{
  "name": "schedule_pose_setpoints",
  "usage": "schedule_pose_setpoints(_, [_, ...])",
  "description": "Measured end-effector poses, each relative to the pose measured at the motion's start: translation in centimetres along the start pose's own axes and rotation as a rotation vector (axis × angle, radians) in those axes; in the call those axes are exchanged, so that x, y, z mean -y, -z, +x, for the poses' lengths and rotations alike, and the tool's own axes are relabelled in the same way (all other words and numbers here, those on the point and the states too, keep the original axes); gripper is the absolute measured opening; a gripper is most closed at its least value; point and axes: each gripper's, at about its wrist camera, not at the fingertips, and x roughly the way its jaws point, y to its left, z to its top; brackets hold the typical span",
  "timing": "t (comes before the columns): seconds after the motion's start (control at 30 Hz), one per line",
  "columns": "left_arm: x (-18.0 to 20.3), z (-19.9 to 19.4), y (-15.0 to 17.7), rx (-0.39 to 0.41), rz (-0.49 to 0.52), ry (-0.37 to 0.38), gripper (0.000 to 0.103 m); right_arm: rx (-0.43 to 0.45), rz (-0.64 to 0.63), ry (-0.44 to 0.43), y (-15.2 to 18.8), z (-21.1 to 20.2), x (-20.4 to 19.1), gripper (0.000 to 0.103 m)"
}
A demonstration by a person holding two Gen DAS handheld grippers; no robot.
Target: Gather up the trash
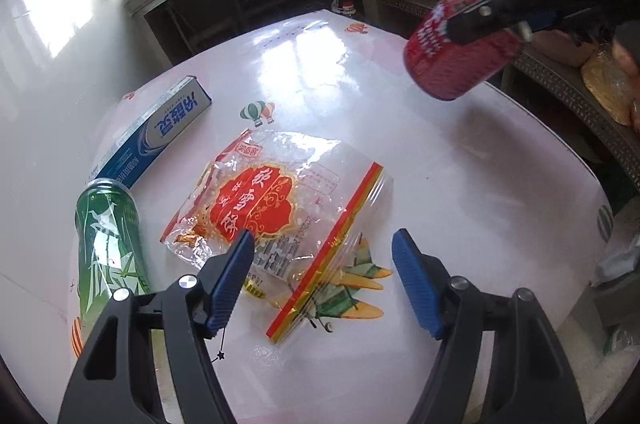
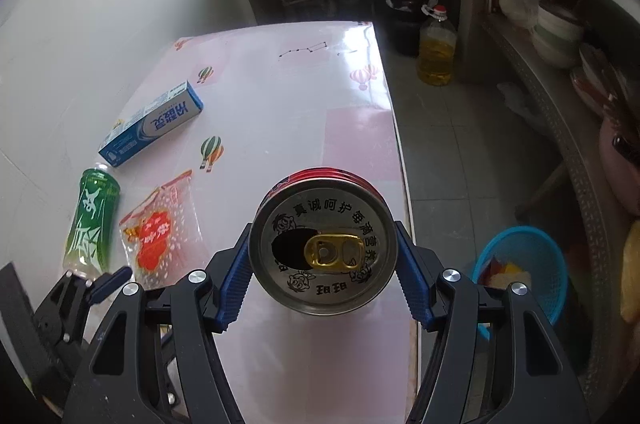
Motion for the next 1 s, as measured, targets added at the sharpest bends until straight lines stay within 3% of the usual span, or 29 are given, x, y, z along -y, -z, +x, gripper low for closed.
schedule_pose_setpoints(0.17, [-0.6, 1.6, 0.1, -0.027, -0.008, -0.004, 0.067, -0.026, -0.026, 0.026, 1.7, -1.7, -0.5, 0.062])
schedule_pose_setpoints(0.3, [-0.8, 1.8, -0.1, -0.018, 0.005, -0.005, 0.054, -0.062, -0.052, 0.029, 2.6, -2.5, -0.6, 0.062])
schedule_pose_setpoints(0.4, [-0.6, 1.9, -0.3, -0.020, -0.008, 0.030, 0.039, -0.076, -0.086, 0.038, 3.3, -3.3, -1.2, 0.062])
schedule_pose_setpoints(0.43, [-0.7, 2.0, -0.3, -0.022, -0.017, 0.043, 0.029, -0.078, -0.094, 0.041, 3.5, -3.4, -1.3, 0.062])
schedule_pose_setpoints(0.57, [-0.7, 1.9, -0.3, -0.023, -0.042, 0.070, 0.013, -0.089, -0.115, 0.047, 4.1, -3.6, -1.5, 0.062])
schedule_pose_setpoints(0.63, [-0.9, 1.3, -0.3, -0.018, -0.069, 0.096, 0.000, -0.095, -0.121, 0.049, 4.3, -3.5, -1.6, 0.062])
schedule_pose_setpoints(0.77, [-2.4, -0.4, -0.5, 0.000, -0.179, 0.181, 0.000, -0.104, -0.119, 0.049, 4.5, -3.1, -1.6, 0.062])
schedule_pose_setpoints(1.0, [-3.7, -2.3, -1.0, 0.057, -0.224, 0.236, 0.000, -0.098, -0.132, 0.067, 4.6, -2.4, -2.1, 0.062])
